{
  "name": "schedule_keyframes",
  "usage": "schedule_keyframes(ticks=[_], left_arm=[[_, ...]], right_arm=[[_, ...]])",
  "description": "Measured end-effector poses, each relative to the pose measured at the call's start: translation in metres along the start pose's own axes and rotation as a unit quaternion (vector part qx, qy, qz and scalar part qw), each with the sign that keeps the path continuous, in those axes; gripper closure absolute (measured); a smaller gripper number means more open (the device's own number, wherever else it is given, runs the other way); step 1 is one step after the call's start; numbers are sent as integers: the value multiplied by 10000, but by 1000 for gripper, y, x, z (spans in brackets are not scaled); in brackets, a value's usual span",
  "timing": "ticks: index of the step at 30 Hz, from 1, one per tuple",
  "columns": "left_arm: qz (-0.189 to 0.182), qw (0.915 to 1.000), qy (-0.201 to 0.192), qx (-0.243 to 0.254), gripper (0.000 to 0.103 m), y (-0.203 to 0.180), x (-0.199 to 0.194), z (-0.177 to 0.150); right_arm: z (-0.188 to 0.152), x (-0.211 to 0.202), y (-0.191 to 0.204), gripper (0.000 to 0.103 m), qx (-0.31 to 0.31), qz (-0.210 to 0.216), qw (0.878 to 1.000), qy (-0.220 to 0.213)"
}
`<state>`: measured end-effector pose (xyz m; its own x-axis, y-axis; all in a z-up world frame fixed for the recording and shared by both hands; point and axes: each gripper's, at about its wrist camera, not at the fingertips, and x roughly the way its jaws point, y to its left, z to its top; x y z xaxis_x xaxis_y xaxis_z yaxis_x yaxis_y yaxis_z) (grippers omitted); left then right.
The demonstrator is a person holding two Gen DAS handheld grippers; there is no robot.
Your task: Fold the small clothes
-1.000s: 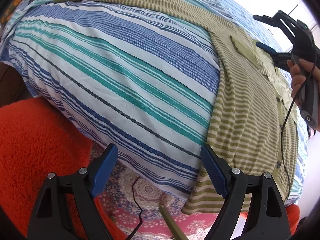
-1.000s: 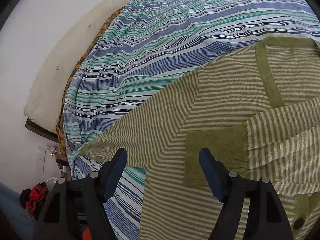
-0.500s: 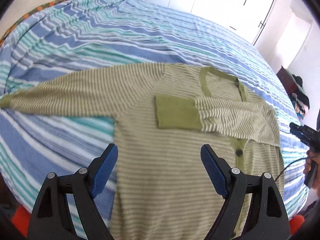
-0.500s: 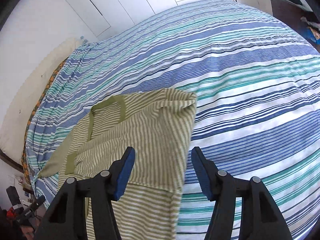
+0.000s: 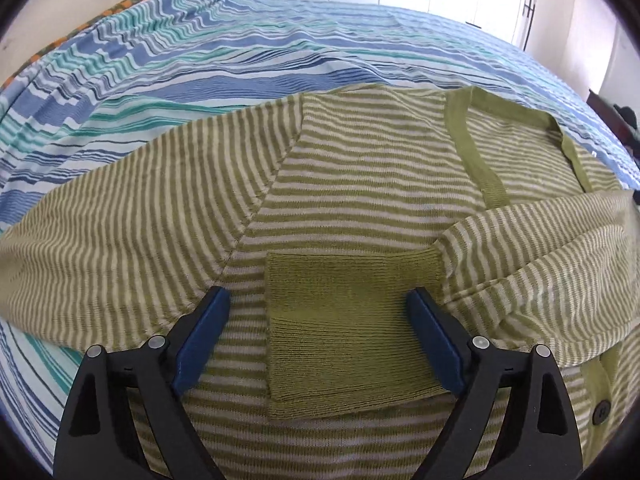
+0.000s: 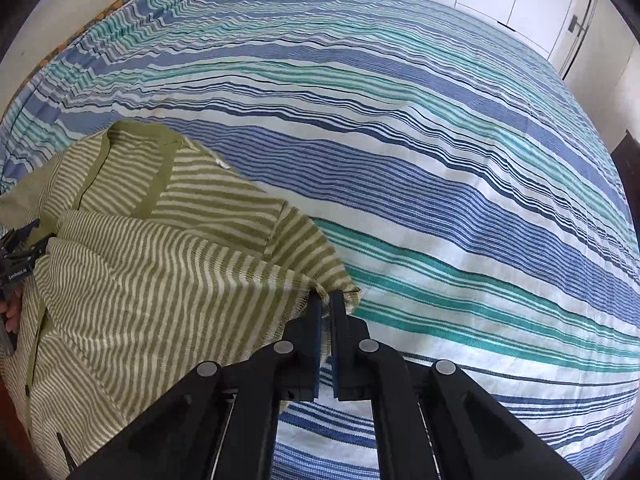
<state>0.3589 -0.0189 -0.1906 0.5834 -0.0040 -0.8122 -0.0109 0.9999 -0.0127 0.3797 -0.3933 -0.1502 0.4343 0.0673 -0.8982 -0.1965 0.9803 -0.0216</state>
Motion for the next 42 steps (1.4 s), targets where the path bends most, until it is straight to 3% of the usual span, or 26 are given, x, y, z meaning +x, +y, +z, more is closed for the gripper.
schedule_keyframes(ticks=[3, 5, 8, 10, 12, 14, 15, 17, 18, 19, 20, 23, 24, 25, 26, 29, 32, 34, 36, 38, 41, 42], left_arm=[[-22, 10000, -33, -16, 10, 1, -1, -2], [-26, 10000, -55, -16, 10, 0, -1, -3], [-72, 9999, -61, -53, 10, -2, 6, 1], [-84, 9999, -81, -67, 10, -1, 6, 0], [-78, 9999, -93, -62, 10, -2, 7, -1], [-84, 9999, -88, -64, 10, -1, 8, 0], [-86, 9999, -85, -64, 10, -1, 8, 0], [-92, 9999, -66, -60, 10, -1, 7, 0], [-101, 9999, -52, -58, 9, -1, 7, 1], [-107, 9999, -30, -55, 7, -1, 7, 2], [-103, 9999, 7, -58, 7, -1, 7, 3], [-138, 9997, 179, -93, 5, 1, 6, 10], [-135, 9994, 305, -81, 5, 2, 3, 13], [-127, 9988, 476, -63, 5, 2, -2, 17], [-177, 9977, 651, -92, 5, 4, -10, 17], [-707, 9941, 785, -250, 5, 14, -58, -3], [-965, 9928, 697, -152, 3, 20, -112, -56], [-999, 9907, 924, -57, 2, 21, -130, -103], [-911, 9884, 1211, 118, 2, 20, -138, -150], [-610, 9922, 893, 625, 1, 12, -157, -185], [-497, 9889, 869, 1103, 1, 2, -172, -208], [-540, 9889, 823, 1111, 1, 1, -176, -208]], right_arm=[[25, 5, -19, 99, 551, 13, 9983, -173], [37, 8, -19, 99, 556, -355, 9977, -162], [42, 1, -32, 96, 1094, -546, 9922, -220], [35, -23, -37, 96, 1491, -4, 9866, -663], [24, -42, -24, 94, 1677, 1206, 9740, -932], [1, -52, 6, 90, 1450, 2261, 9594, -865], [-15, -53, 24, 86, 1180, 2388, 9610, -741], [-53, -43, 53, 63, 557, 1888, 9800, -302], [-72, -31, 57, 64, 397, 1497, 9879, 37], [-95, -20, 54, 71, 399, 1083, 9927, 364], [-112, -20, 41, 76, 601, 969, 9930, 304], [-138, -58, 10, 69, 1524, 173, 9881, -81], [-144, -76, 10, 68, 1632, 101, 9861, -293], [-149, -94, 14, 68, 1665, 223, 9845, -507], [-155, -113, 23, 60, 1638, 355, 9835, -682], [-179, -157, 64, 45, 1376, 533, 9835, -1047], [-209, -183, 116, 44, 1204, 902, 9808, -1245], [-227, -190, 154, 36, 1158, 1104, 9782, -1321], [-245, -188, 188, 32, 1076, 1160, 9796, -1239], [-265, -171, 218, 31, 849, 1040, 9867, -914], [-292, -126, 241, 31, 477, 620, 9969, -25], [-297, -124, 244, 31, 399, 503, 9979, -42]])
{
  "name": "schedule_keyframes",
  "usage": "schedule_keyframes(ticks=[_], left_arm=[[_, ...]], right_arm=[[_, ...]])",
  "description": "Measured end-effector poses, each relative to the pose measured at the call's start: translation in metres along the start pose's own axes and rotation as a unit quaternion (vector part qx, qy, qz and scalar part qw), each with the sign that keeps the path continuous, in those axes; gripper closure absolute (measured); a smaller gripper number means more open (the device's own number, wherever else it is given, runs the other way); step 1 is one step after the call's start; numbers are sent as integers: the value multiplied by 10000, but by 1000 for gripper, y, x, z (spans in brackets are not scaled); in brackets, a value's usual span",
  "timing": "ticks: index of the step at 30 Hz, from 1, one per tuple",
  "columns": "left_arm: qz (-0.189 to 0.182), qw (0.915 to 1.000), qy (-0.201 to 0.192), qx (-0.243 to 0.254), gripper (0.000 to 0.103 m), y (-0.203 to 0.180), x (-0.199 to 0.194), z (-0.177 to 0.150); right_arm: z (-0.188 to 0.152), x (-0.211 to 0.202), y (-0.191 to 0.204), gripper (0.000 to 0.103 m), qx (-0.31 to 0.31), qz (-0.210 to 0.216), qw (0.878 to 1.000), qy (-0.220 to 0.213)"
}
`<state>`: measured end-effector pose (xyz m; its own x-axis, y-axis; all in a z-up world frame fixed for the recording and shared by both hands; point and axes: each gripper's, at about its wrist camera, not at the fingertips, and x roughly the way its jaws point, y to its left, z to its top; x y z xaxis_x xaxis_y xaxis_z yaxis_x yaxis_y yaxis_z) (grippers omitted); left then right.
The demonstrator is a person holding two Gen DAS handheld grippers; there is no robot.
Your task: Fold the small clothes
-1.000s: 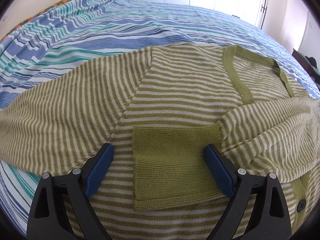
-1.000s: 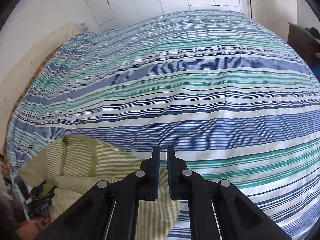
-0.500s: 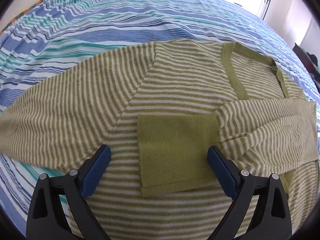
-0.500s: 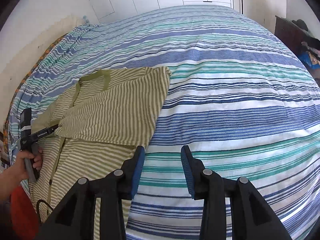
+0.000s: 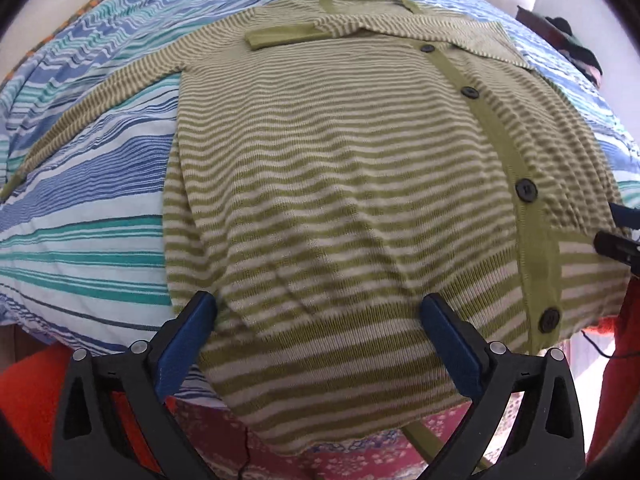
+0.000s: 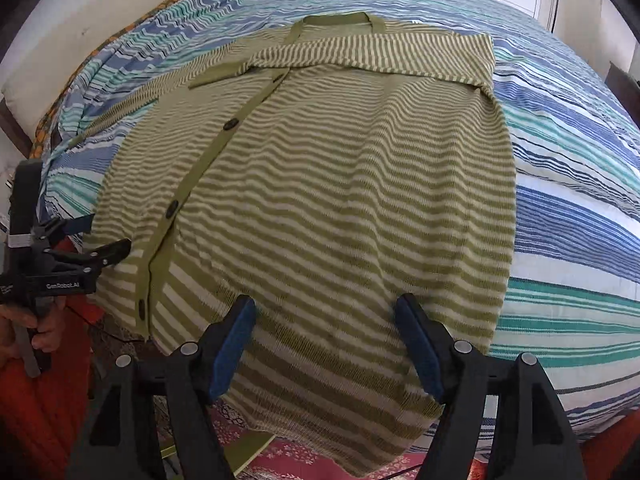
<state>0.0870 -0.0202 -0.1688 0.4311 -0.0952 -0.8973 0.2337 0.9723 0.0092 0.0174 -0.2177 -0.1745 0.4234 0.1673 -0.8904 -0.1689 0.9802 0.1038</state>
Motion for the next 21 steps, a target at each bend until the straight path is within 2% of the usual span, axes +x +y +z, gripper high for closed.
schedule_keyframes(ticks=[3, 5, 6, 7, 8, 9, 10, 21], left_arm=[[-305, 9991, -209, -225, 1, 8, -8, 0], [-232, 9993, -148, -262, 1, 8, -2, -3], [-199, 9995, -73, -226, 1, 7, 4, -2], [-187, 9996, -14, -197, 0, 5, 9, 0], [-178, 9997, 52, -189, 0, 5, 14, 2], [-170, 9996, 90, -193, 0, 4, 17, 2], [-169, 9996, 95, -207, 0, 4, 19, 3], [-58, 9999, 66, -85, 0, -4, 19, -5]], right_arm=[[5, -20, 0, 31, -78, -125, 9982, -580], [8, -26, 0, 26, -105, -249, 9953, -925], [8, -20, -1, 23, -72, -325, 9955, -884], [7, -7, -4, 19, 9, -388, 9972, -631], [3, 10, -7, 18, 138, -417, 9989, -165], [-1, 18, -12, 17, 229, -363, 9991, -64], [-2, 16, -13, 15, 249, -317, 9990, -212], [-4, 18, -8, 13, 113, -486, 9984, -266]])
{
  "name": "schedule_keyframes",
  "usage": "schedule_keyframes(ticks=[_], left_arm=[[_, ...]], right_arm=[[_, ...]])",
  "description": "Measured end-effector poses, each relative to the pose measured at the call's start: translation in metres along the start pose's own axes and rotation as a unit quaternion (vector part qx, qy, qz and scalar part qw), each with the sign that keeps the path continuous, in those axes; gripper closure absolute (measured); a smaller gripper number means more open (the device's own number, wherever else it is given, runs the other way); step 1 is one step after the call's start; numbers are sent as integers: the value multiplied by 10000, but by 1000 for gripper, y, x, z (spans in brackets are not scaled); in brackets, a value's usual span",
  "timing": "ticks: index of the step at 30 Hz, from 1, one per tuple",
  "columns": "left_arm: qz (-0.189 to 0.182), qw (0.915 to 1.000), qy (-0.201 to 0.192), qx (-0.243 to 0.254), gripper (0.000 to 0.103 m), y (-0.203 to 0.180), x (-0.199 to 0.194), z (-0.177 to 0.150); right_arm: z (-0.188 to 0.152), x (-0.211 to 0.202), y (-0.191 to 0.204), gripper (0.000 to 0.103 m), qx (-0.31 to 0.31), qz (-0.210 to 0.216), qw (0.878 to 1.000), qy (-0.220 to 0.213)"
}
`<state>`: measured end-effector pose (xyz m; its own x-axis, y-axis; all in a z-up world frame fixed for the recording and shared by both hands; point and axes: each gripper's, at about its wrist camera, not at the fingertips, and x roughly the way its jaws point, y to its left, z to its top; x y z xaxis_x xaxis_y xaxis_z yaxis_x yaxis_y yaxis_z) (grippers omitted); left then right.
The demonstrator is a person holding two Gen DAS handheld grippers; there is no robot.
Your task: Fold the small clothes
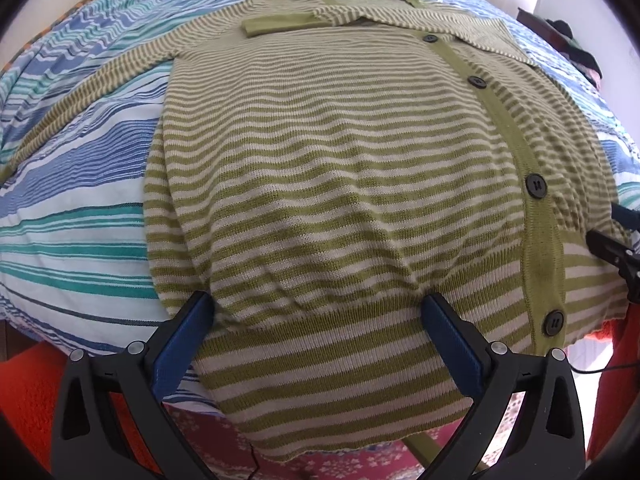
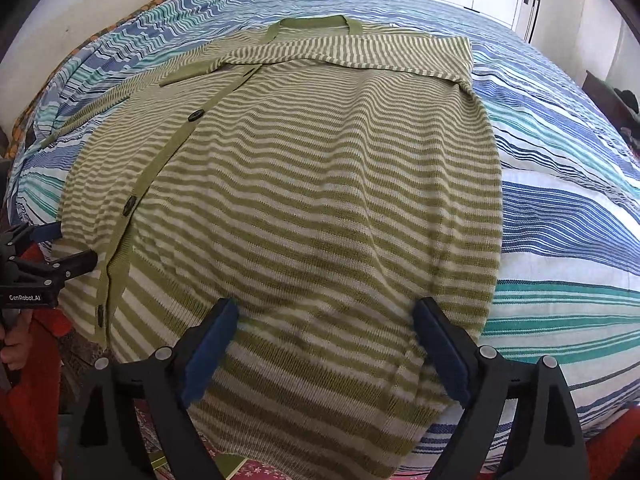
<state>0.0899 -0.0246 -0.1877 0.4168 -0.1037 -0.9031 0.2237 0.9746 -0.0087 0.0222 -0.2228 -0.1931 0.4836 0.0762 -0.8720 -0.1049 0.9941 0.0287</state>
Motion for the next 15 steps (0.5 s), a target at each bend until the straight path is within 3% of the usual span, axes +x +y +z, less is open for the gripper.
schedule_keyframes(ticks=[15], left_arm=[[59, 9999, 107, 76, 0, -3, 1, 0]], right_arm=[[0, 1, 2, 9, -70, -37, 10000, 27]])
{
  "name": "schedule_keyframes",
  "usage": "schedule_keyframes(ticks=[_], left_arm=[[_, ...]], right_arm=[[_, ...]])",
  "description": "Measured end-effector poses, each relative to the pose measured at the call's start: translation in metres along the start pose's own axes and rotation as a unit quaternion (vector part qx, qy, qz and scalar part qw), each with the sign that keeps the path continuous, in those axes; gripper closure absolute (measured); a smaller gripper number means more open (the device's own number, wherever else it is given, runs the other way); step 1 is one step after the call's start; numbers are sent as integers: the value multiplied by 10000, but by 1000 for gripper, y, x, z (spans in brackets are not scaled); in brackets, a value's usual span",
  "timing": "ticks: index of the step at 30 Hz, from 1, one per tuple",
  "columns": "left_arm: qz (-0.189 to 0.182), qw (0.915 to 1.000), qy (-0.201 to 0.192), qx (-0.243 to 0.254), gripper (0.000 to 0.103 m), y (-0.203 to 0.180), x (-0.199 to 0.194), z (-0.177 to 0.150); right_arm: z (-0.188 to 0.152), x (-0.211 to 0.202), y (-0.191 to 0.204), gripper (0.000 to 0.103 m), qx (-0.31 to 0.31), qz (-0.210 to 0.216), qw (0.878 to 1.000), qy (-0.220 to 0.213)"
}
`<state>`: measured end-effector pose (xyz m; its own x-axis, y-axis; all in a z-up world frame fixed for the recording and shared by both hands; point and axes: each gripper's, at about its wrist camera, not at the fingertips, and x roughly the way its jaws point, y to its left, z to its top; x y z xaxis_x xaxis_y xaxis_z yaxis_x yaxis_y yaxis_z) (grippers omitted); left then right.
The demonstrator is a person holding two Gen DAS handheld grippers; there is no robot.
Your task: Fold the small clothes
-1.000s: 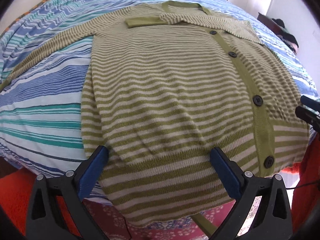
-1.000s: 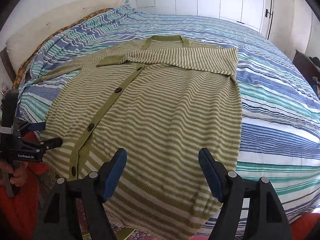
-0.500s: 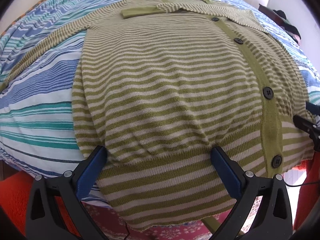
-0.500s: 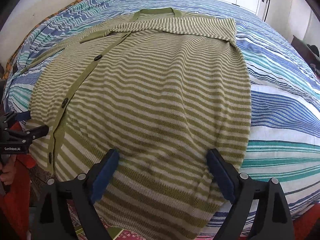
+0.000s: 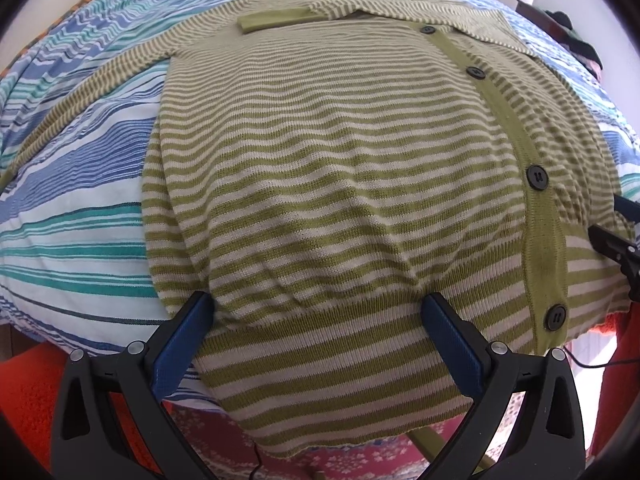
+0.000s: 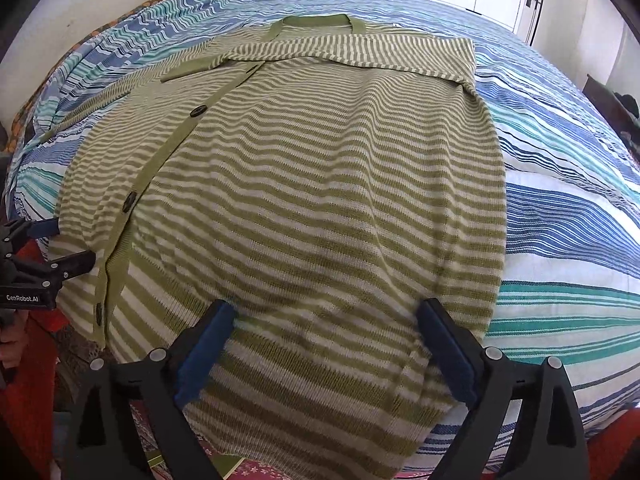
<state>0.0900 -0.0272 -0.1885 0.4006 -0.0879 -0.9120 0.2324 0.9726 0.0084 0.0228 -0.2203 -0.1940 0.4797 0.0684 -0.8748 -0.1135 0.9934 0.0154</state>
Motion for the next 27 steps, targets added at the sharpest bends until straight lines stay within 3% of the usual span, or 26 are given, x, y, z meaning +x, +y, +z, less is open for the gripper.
schedule_keyframes(ticks=[27], left_arm=[[36, 10000, -40, 26, 0, -2, 0, -1]], right_arm=[[1, 1, 1, 8, -71, -74, 9999, 20]])
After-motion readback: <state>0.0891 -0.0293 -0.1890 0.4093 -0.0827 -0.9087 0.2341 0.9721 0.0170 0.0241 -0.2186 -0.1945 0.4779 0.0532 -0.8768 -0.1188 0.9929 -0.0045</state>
